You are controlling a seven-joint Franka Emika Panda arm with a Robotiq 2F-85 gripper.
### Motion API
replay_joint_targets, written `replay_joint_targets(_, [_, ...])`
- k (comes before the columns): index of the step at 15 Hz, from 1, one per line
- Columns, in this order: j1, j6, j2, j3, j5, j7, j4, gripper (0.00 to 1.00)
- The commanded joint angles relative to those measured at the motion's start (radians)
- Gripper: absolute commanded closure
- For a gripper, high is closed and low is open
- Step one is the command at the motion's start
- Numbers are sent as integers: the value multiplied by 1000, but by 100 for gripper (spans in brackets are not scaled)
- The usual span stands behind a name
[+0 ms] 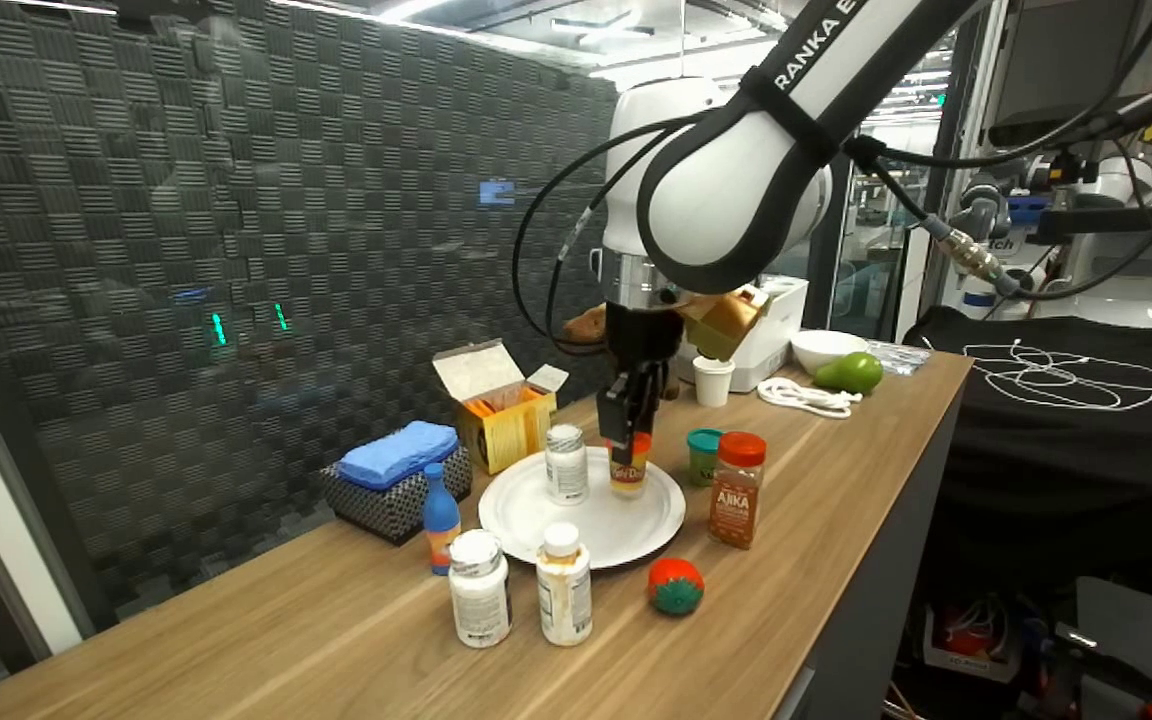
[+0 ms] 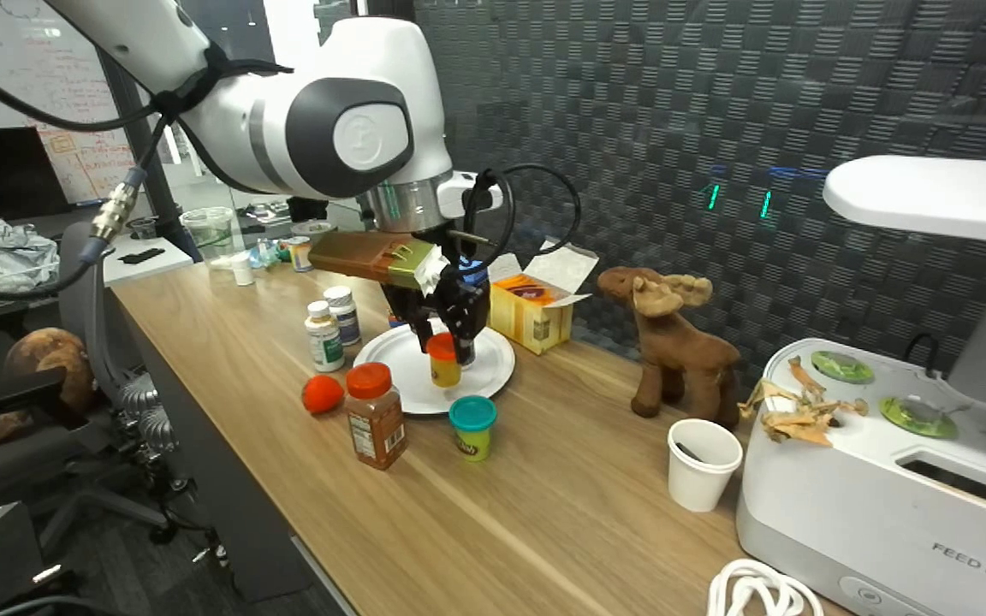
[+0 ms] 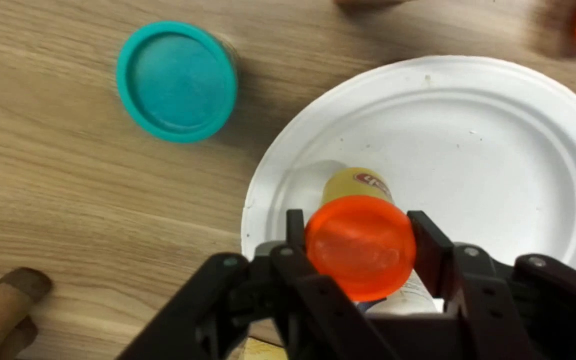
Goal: Put the containers and strawberry toy on the white plate
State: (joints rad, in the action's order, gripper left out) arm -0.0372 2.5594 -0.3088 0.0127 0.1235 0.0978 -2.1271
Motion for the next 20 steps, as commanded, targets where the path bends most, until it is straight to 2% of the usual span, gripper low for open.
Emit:
replay_joint_targets(1, [5,66,8,9,25,53,-15,72])
replay_joint_targets(8, [8,97,-27,13,41,100,1,72])
replay_joint_targets(19, [-8,191,-66,-19,122,74,9,72])
replay_joint_targets(20, [1,188,-65,-8,105,88,6,22])
